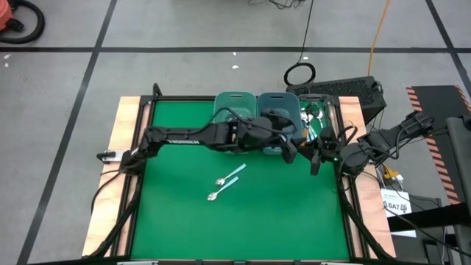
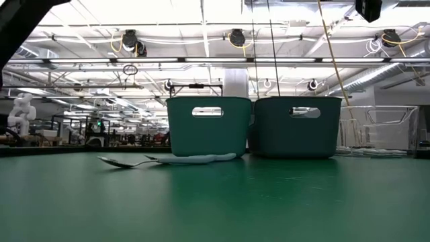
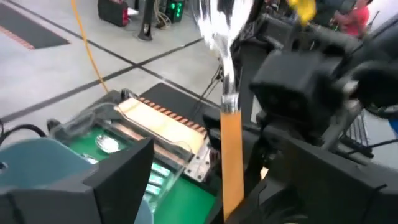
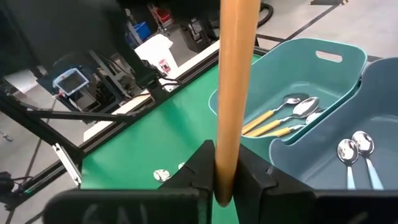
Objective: Sort silverware by color (type)
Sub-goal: Put the yellow spoon into the green bin
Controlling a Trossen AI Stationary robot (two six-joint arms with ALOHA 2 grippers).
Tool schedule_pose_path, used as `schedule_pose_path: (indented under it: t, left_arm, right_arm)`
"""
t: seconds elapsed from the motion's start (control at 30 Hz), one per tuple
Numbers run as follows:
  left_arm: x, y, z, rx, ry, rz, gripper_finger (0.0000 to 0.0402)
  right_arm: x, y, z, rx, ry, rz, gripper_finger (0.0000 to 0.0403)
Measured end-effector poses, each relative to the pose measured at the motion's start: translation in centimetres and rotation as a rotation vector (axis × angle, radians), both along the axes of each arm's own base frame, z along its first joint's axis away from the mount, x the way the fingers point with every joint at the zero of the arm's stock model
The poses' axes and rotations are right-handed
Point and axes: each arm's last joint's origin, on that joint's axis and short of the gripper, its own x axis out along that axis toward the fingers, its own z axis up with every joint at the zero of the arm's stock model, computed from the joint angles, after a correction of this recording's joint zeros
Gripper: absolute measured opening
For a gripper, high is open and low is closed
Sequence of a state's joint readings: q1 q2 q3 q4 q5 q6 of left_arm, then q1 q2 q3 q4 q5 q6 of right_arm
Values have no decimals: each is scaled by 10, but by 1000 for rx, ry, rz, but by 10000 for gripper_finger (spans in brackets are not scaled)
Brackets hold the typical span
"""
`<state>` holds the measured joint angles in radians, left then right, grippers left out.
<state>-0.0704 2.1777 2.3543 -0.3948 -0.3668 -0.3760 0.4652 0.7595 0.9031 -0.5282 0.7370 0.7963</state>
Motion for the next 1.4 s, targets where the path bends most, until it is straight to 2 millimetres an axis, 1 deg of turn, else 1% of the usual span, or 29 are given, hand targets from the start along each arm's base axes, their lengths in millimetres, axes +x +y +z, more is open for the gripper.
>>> schedule_pose_path:
  t: [0.03, 0.1, 0.2, 0.27, 0.43, 0.6, 0.87, 1.0, 1.17, 1.23, 1.4]
  left_arm:
    - [5, 0, -6, -6, -1, 1, 351]
    - [7, -2, -8, -25, -13, 0, 335]
    - [9, -3, -4, -33, -59, -6, 312]
    - [9, -3, -5, -41, -60, -4, 297]
    - [16, -3, -19, -53, -22, -1, 262]
    - [15, -3, -17, -64, -34, 4, 227]
    - [16, -2, -19, -49, -26, 13, 153]
    - [19, -3, -21, 3, -23, 2, 109]
    - [19, 0, -20, 6, -25, 2, 57]
    - [19, 3, -20, 7, -26, -16, 45]
    - [20, 12, -20, -9, -27, -90, 39]
  right_arm:
    - [0, 0, 0, -1, 2, 0, 28]
    - [1, 0, -1, -9, 7, 4, 32]
    - [2, 1, -1, -21, 20, 22, 28]
    - [2, 2, -2, -20, 25, 39, 24]
    - [2, 2, -1, -45, 31, 51, 28]
    - [2, 2, -1, -47, 32, 53, 28]
    - [2, 1, -1, -63, 38, 52, 31]
    - [2, -1, -1, -63, 36, 36, 28]
    - [3, -3, -1, -67, 39, 16, 31]
    - [3, -4, -1, -64, 39, 13, 35]
    - [3, -4, -1, -61, 37, 12, 38]
